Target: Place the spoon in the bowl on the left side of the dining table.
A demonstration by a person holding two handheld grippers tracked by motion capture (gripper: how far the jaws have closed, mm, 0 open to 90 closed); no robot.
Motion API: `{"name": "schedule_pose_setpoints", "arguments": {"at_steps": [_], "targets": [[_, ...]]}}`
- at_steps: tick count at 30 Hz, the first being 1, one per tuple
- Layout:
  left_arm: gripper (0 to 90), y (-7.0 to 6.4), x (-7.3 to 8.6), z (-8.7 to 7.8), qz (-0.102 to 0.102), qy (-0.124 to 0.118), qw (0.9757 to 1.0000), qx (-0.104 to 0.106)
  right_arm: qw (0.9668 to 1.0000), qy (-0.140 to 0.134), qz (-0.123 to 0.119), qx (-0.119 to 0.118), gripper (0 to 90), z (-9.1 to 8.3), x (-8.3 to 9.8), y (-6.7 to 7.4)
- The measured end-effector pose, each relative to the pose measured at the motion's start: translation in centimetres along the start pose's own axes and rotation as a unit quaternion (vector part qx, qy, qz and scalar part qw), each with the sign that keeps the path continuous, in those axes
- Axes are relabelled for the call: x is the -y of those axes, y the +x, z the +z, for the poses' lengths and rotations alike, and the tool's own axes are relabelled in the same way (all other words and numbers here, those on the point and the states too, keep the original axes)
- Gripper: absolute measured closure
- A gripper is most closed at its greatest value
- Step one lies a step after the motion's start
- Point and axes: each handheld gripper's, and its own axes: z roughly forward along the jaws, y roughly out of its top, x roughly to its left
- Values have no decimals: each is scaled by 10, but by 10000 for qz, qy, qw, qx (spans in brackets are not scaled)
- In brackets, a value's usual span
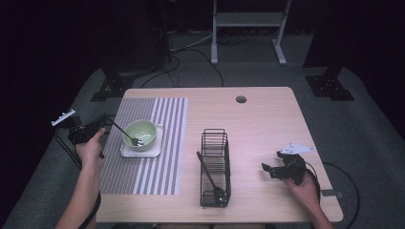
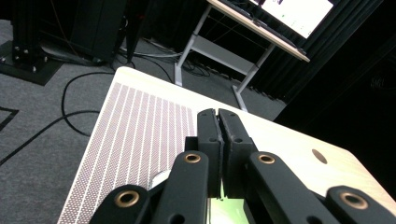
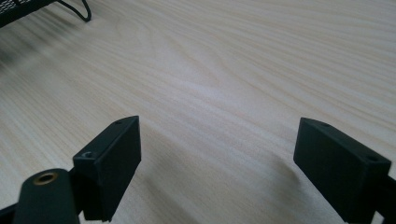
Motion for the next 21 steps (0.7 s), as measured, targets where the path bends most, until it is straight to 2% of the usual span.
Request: {"name": "schedule_pose_setpoints", "arguments": {"at_steps": [21], "targets": [[882,11,13,5,-80,111,9999,-73,10000,-1,16,2,140,0,0,0]]}}
